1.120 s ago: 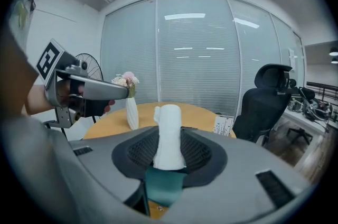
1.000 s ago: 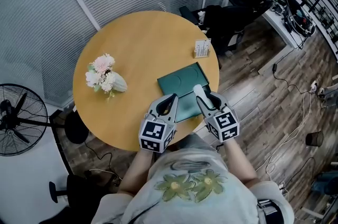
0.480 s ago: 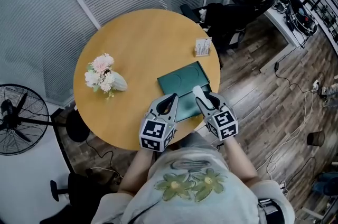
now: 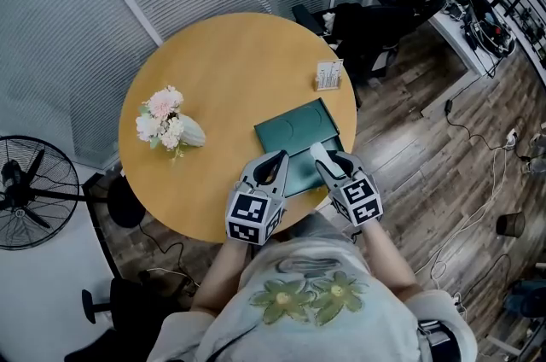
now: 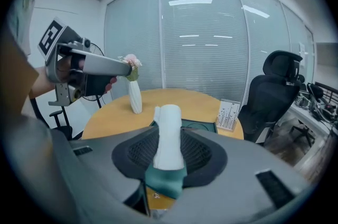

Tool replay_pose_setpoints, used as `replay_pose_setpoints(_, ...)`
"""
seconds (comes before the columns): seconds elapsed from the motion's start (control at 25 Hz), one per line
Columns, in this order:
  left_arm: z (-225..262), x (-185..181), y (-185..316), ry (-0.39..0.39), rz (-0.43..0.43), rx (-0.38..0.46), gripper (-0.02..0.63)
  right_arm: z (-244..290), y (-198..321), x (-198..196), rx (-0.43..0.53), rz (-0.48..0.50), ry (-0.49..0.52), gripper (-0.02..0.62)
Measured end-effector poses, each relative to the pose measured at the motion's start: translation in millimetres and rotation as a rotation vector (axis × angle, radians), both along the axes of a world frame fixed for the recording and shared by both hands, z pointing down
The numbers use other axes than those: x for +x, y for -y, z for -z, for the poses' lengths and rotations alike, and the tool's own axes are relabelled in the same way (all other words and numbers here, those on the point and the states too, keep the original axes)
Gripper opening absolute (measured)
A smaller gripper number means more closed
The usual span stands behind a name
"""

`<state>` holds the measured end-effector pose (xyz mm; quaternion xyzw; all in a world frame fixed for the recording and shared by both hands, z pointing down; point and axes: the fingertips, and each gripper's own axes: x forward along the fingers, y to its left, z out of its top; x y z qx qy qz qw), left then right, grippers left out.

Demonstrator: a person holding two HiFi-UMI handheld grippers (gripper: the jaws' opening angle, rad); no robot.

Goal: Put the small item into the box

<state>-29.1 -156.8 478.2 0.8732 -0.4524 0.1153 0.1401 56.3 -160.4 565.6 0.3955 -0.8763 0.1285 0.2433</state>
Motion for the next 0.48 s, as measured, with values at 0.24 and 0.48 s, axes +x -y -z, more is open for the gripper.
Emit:
replay_pose_setpoints(0.24,-1,2,3,0.004,0.006,-0.007,0.0,-13,0,0,-0.033,0.026,-0.02,0.133)
replay_pose_setpoints(0.48,-5,1,7,0.001,0.012,-0.013,0.0,-29,-1,-3,-0.079,0.055,-0.033,0.135)
